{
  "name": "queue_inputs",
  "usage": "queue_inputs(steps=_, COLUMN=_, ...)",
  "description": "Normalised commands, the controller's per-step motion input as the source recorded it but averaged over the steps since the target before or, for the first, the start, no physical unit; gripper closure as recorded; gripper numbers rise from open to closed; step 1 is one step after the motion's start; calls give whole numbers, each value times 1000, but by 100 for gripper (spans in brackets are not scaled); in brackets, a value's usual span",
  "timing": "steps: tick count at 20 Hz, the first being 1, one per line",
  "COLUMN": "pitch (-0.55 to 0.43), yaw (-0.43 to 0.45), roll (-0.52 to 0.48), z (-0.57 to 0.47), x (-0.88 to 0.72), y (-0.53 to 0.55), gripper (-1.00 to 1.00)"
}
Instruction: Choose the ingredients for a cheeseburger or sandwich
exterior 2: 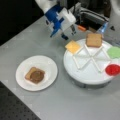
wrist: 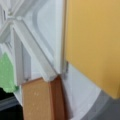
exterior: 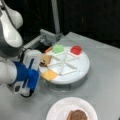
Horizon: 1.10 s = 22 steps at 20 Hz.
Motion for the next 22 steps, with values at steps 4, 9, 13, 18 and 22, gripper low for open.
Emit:
queue_inputs(steps=4, pitch=-67, yaw=159, roll=476, z=-104, x=216, y=-357, gripper=-100)
queue_inputs(steps=9, pitch=-67, yaw=155, roll=444, z=-104, x=270, y=-327, gripper=-100)
queue_inputs(steps=13, pitch=-60, yaw=182, roll=382, z=-148, x=302, y=-304, gripper=-100)
queue_inputs(steps=18, pitch=-68, yaw=138, roll=363, z=-166, x=350, y=-257, gripper=-100)
queue_inputs(steps=22, pitch=-82, yaw=103, roll=369, z=-155, x=392, y=-179, gripper=-100)
